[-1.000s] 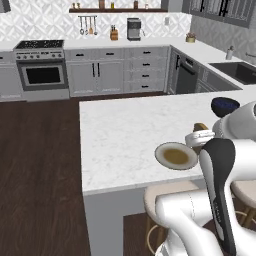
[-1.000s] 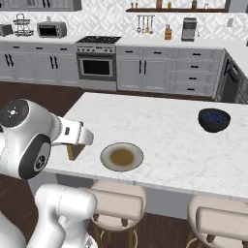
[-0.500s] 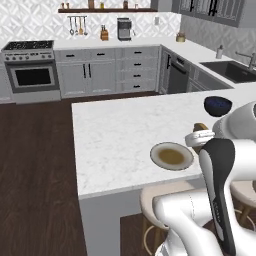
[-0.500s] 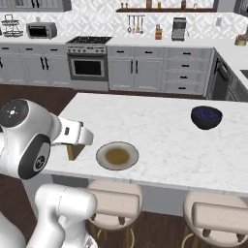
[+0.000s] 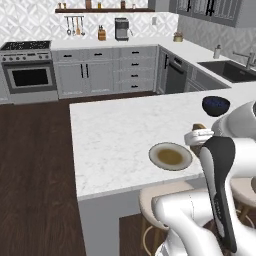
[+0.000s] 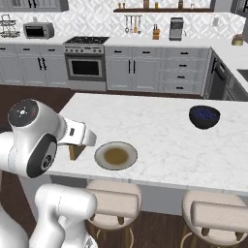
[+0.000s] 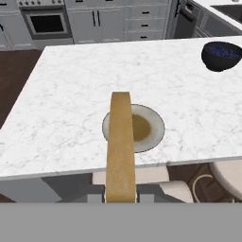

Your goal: Start the toaster. Once the lever pops up, take the bread to the plate on the dining counter.

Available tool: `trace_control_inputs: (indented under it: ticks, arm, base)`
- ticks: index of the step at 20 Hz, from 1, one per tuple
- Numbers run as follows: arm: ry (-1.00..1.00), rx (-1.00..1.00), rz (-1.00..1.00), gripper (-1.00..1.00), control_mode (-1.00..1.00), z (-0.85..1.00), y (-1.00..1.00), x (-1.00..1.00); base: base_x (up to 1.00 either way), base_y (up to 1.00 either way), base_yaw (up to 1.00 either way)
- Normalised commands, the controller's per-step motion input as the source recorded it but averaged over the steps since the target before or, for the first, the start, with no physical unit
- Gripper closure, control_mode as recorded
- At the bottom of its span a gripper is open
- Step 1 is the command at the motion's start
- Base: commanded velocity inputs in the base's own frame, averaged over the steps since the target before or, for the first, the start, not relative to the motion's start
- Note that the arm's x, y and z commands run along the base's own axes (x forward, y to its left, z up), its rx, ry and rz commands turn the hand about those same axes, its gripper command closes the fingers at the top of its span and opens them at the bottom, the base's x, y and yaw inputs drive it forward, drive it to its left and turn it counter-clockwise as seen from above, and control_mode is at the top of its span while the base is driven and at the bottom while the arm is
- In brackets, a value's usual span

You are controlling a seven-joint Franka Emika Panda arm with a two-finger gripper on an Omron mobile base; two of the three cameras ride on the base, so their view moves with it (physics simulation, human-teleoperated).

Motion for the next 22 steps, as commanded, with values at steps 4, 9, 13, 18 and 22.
trace_control_inputs:
  ticks: [4,9,13,18,22]
  arm:
    - [0.0,0.32,0.0,1.0,-1.0,-0.37,-0.18,0.64]
    - [0.06,0.24,0.04,1.0,-1.0,-0.33,-0.05,0.86]
    - [0.11,0.19,0.11,1.0,-1.0,-0.37,-0.31,0.69]
    - [0.16,0.11,0.08,1.0,-1.0,-0.3,-0.15,0.49]
    - [0.17,0.04,0.01,1.0,-1.0,-0.14,0.0,0.37]
  base:
    - [0.0,0.0,0.0]
    - [0.0,0.0,0.0]
    - [0.0,0.0,0.0]
    - [0.0,0.0,0.0]
    - [0.0,0.0,0.0]
